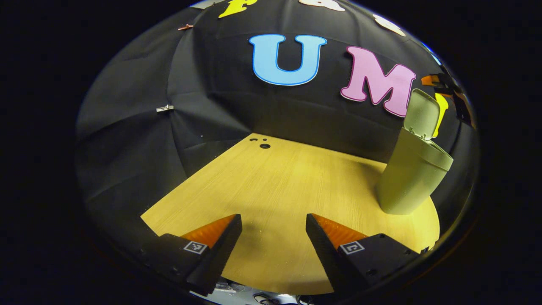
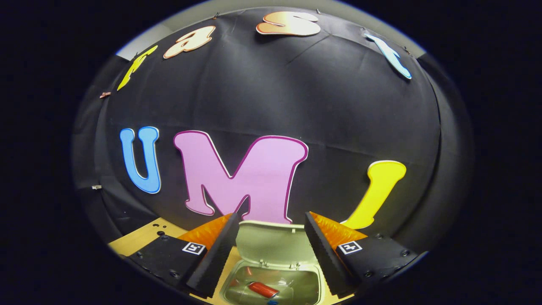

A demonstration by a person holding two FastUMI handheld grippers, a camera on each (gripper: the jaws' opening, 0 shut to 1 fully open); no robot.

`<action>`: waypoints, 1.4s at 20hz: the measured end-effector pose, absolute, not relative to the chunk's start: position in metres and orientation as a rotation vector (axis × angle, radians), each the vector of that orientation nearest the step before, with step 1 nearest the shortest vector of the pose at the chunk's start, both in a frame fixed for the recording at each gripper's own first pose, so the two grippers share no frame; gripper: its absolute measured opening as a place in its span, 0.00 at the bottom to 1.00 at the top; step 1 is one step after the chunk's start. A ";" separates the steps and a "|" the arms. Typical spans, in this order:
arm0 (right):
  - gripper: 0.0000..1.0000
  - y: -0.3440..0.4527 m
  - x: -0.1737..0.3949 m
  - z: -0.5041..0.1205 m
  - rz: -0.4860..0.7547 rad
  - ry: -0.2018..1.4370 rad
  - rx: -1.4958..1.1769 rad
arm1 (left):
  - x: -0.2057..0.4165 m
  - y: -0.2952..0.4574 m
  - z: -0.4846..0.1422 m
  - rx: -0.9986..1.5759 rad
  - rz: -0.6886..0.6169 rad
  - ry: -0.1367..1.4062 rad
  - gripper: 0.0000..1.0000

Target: Press the lid of the desktop garbage bin to open it, pick up the crumpled paper on the desktop and throw it into the bin, then pick up the pop can on the desktop and drop it into the bin, and finally close the garbage bin lid.

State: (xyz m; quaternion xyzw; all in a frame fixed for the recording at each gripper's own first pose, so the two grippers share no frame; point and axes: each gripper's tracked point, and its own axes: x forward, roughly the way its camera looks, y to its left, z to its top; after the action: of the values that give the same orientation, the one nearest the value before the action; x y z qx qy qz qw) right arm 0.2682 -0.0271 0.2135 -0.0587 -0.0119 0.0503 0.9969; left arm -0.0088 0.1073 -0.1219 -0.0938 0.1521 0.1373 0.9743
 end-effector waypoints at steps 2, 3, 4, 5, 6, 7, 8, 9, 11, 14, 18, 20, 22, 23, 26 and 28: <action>0.97 -0.023 0.280 0.212 0.110 -0.003 -0.099 | -0.019 0.121 -0.127 -0.169 0.328 0.322 0.98; 0.97 -0.026 0.287 0.211 0.107 0.003 -0.107 | -0.021 0.122 -0.127 -0.181 0.338 0.316 0.98; 0.97 -0.029 0.294 0.212 0.096 0.002 -0.116 | -0.024 0.122 -0.126 -0.207 0.344 0.310 0.98; 0.97 -0.031 0.301 0.212 0.089 0.004 -0.116 | -0.026 0.122 -0.128 -0.234 0.353 0.305 0.98; 0.97 -0.032 0.307 0.212 0.089 0.012 -0.106 | -0.028 0.123 -0.129 -0.256 0.364 0.303 0.98; 0.97 -0.034 0.311 0.209 0.088 0.022 -0.098 | -0.031 0.124 -0.132 -0.267 0.377 0.305 0.98; 0.97 -0.036 0.318 0.206 0.085 0.034 -0.090 | -0.034 0.126 -0.134 -0.275 0.392 0.308 0.98; 0.97 -0.041 0.325 0.201 0.074 0.046 -0.087 | -0.036 0.127 -0.137 -0.282 0.404 0.311 0.98; 0.97 -0.046 0.331 0.191 0.072 0.077 -0.079 | -0.040 0.128 -0.137 -0.289 0.423 0.314 0.98; 0.98 -0.046 0.335 0.189 0.076 0.086 -0.059 | -0.043 0.127 -0.137 -0.284 0.431 0.316 0.98; 0.98 -0.043 0.323 0.181 0.084 0.108 -0.071 | -0.037 0.118 -0.131 -0.259 0.398 0.312 0.98; 0.98 -0.044 0.308 0.179 0.083 0.114 -0.065 | -0.031 0.113 -0.128 -0.244 0.368 0.303 0.98; 0.98 -0.044 0.293 0.171 0.085 0.120 -0.055 | -0.026 0.107 -0.126 -0.228 0.331 0.299 0.98; 0.98 -0.043 0.284 0.166 0.087 0.124 -0.052 | -0.025 0.104 -0.126 -0.218 0.313 0.299 0.98; 0.98 -0.046 0.259 0.147 0.085 0.138 -0.062 | -0.022 0.096 -0.124 -0.177 0.260 0.300 0.98; 0.98 -0.048 0.246 0.128 0.077 0.161 -0.076 | -0.021 0.092 -0.123 -0.153 0.233 0.302 0.98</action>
State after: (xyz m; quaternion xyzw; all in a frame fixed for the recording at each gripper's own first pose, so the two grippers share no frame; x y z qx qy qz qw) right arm 0.2461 -0.0482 0.1280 -0.0381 0.0804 0.0384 0.9953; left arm -0.0210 0.0924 -0.1234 -0.0760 0.1502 0.1158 0.9789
